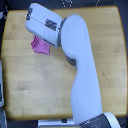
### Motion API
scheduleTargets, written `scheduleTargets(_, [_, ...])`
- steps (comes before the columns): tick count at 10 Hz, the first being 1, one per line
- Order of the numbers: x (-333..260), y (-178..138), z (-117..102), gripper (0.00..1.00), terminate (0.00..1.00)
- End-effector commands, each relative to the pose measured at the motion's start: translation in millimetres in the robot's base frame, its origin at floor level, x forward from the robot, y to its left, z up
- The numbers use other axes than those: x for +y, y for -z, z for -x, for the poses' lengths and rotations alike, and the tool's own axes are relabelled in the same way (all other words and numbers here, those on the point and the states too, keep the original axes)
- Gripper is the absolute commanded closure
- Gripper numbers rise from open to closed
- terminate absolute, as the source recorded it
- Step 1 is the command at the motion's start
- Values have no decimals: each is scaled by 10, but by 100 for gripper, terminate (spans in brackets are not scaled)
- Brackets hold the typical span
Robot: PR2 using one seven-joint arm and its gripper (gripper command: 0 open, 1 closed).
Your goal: Folding a cloth
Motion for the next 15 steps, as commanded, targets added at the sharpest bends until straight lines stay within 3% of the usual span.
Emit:
scheduleTargets(1, [-100,31,4,0,0])
scheduleTargets(5, [-166,5,39,0,0])
scheduleTargets(8, [-224,-136,-66,0,0])
scheduleTargets(9, [-201,-301,-303,0,0])
scheduleTargets(11, [-239,-586,-486,0,0])
scheduleTargets(13, [-434,-1068,-586,0,0])
scheduleTargets(15, [-601,-1327,-697,0,0])
